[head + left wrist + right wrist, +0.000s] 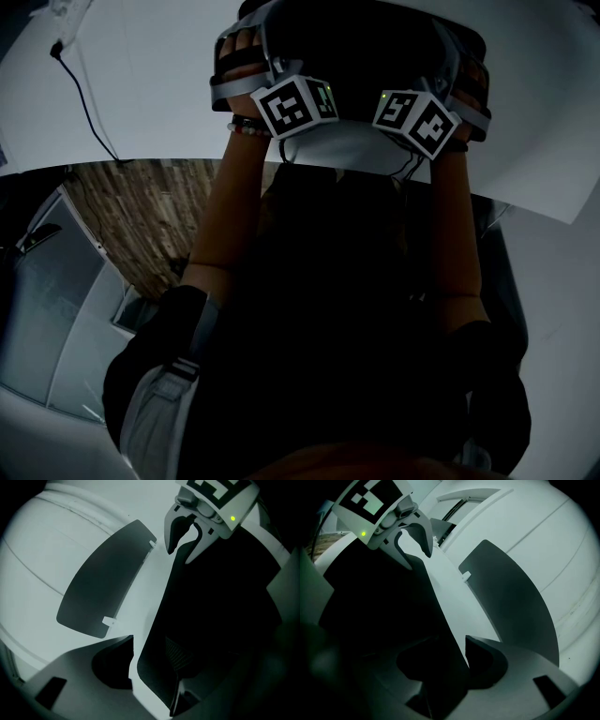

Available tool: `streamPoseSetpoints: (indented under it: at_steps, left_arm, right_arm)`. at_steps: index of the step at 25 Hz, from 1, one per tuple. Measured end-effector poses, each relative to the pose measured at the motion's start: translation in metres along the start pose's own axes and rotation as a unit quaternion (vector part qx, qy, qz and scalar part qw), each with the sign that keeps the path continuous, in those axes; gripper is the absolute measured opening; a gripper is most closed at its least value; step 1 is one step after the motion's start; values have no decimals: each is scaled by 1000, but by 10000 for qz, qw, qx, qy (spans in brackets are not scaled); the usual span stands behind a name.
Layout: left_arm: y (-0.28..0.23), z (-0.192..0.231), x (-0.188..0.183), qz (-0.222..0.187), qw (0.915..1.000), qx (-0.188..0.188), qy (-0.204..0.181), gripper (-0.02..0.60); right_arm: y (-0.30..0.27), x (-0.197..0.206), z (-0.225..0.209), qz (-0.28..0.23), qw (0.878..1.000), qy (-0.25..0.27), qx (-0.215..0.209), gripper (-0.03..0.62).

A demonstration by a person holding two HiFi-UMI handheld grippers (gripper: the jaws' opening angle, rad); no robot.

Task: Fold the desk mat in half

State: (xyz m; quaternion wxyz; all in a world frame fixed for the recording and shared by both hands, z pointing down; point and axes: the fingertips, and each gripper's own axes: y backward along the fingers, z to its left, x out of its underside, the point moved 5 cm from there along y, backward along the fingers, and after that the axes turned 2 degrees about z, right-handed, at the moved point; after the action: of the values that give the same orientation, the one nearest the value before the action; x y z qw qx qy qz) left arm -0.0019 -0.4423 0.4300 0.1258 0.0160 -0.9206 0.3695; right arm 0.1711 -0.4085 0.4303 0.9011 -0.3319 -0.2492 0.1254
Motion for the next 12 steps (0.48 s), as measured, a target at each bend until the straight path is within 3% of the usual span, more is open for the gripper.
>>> streamPoseSetpoints:
  at_steps: [12]
  left_arm:
    - [5, -3, 0, -11, 10000, -43, 14, 202]
  right_arm:
    - [4, 0, 1, 29, 10000, 39, 34, 175]
